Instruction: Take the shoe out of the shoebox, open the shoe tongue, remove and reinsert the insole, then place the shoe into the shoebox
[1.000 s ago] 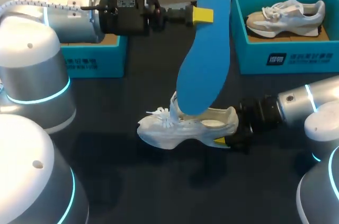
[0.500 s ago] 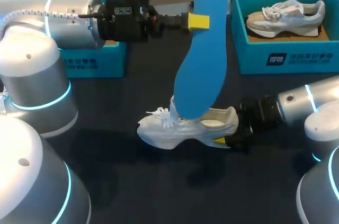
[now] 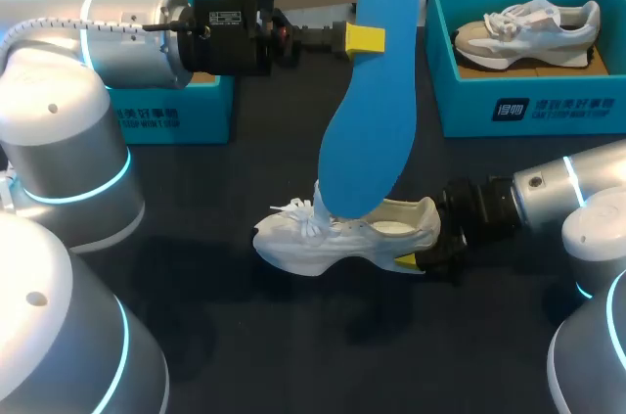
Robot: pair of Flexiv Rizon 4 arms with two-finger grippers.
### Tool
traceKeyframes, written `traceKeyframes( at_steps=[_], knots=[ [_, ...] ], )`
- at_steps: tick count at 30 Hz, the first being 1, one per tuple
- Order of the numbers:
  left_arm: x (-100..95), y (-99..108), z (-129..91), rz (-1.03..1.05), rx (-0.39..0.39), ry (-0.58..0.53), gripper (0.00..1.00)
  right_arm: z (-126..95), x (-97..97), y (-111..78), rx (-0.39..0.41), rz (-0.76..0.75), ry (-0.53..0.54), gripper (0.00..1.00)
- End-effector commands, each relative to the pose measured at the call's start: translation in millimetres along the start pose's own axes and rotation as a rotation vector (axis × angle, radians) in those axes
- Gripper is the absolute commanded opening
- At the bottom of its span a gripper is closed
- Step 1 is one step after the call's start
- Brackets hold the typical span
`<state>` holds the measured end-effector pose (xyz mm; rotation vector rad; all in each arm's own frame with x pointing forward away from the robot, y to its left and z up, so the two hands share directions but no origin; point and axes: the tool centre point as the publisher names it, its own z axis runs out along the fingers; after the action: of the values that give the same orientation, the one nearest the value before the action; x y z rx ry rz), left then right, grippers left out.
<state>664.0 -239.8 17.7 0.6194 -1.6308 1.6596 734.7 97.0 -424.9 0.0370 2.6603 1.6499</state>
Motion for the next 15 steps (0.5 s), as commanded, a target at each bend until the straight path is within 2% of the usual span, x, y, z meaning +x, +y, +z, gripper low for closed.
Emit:
traceKeyframes(
  at_steps=[1,2,3,4,12,15],
  knots=[
    [0.1,1.5,-0.6,0.000,0.001,-0.001,0.00,4.1,-0.4,-2.9,0.003,0.000,-0.002,0.00],
    [0.1,1.5,-0.6,0.000,0.001,-0.001,0.00,4.1,-0.4,-2.9,0.003,0.000,-0.002,0.10],
    [0.1,1.5,-0.6,0.000,0.001,-0.001,0.00,4.1,-0.4,-2.9,0.003,0.000,-0.002,0.94],
    [0.1,1.5,-0.6,0.000,0.001,-0.001,0.00,4.1,-0.4,-2.9,0.003,0.000,-0.002,1.00],
    [0.1,1.5,-0.6,0.000,0.001,-0.001,0.00,4.1,-0.4,-2.9,0.003,0.000,-0.002,1.00],
    [0.1,1.5,-0.6,0.000,0.001,-0.001,0.00,-7.9,3.0,1.4,0.027,-0.007,-0.024,1.00]
  ],
)
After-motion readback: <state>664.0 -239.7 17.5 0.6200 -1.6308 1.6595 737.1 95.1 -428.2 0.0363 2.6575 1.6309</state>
